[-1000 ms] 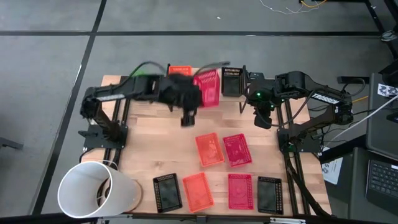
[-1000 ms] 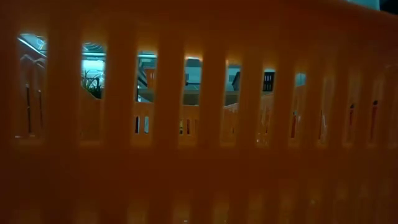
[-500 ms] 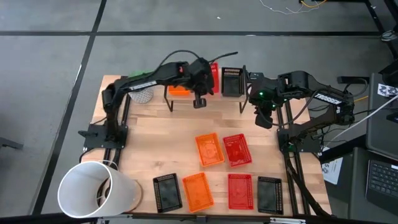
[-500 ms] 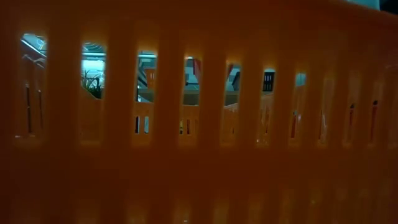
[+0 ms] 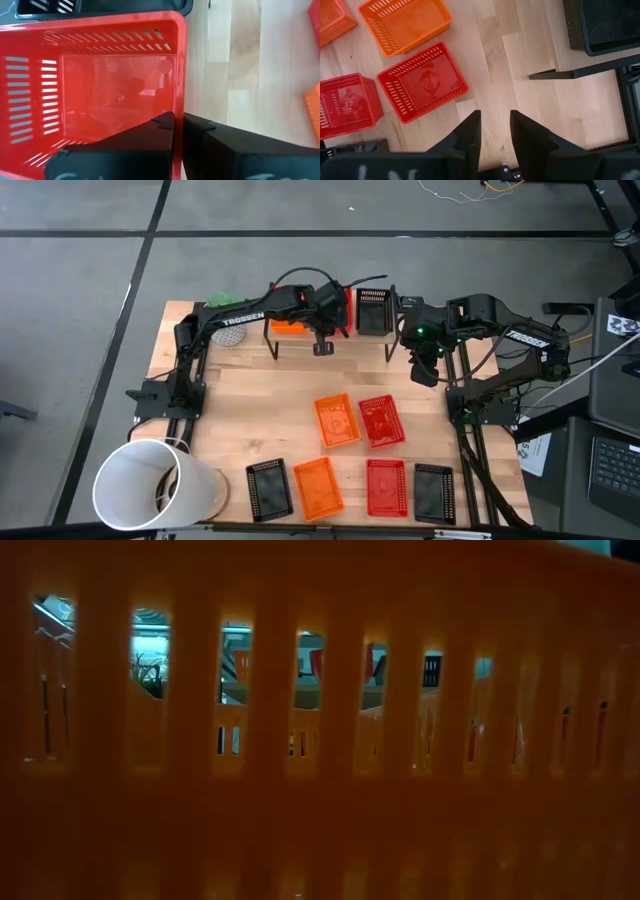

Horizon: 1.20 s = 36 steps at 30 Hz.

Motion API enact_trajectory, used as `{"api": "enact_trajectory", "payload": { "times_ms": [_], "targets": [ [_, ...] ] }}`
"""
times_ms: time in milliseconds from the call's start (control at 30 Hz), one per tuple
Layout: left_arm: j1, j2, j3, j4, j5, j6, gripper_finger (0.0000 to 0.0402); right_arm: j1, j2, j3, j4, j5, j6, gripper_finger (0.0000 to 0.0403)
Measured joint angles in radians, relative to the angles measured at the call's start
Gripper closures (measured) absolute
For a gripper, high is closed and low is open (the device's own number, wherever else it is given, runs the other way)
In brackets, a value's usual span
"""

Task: Stack baskets on shelf by color
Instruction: Put the top left red bin on the shelf between the orange and black bins, then stack the top red bin on top of the red bin on the shelf

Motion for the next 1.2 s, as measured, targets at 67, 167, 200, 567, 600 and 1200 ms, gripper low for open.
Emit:
{"api": "enact_trajectory", "payload": {
  "times_ms": [67,167,200,567,600,1200],
  "targets": [
    [0.000,0.000,0.000,-0.006,-0.005,0.008,0.0389,0.000,0.000,0.000,0.000,0.000,0.000,0.0300],
    [0.000,0.000,0.000,-0.022,-0.007,0.009,0.0370,0.000,0.000,0.000,0.000,0.000,0.000,0.0300],
    [0.000,0.000,0.000,-0.031,-0.009,0.009,0.0364,0.000,0.000,0.000,0.000,0.000,0.000,0.0300],
    [0.000,0.000,0.000,-0.023,-0.010,-0.016,0.0330,0.000,0.000,0.000,0.000,0.000,0.000,0.0300],
    [-0.001,0.000,0.000,-0.020,-0.010,-0.017,0.0330,0.000,0.000,0.000,0.000,0.000,0.000,0.0300],
    [-0.052,-0.008,0.180,-0.059,-0.044,-0.018,0.0329,0.000,0.000,0.000,0.000,0.000,0.025,0.0300]
  ]
}}
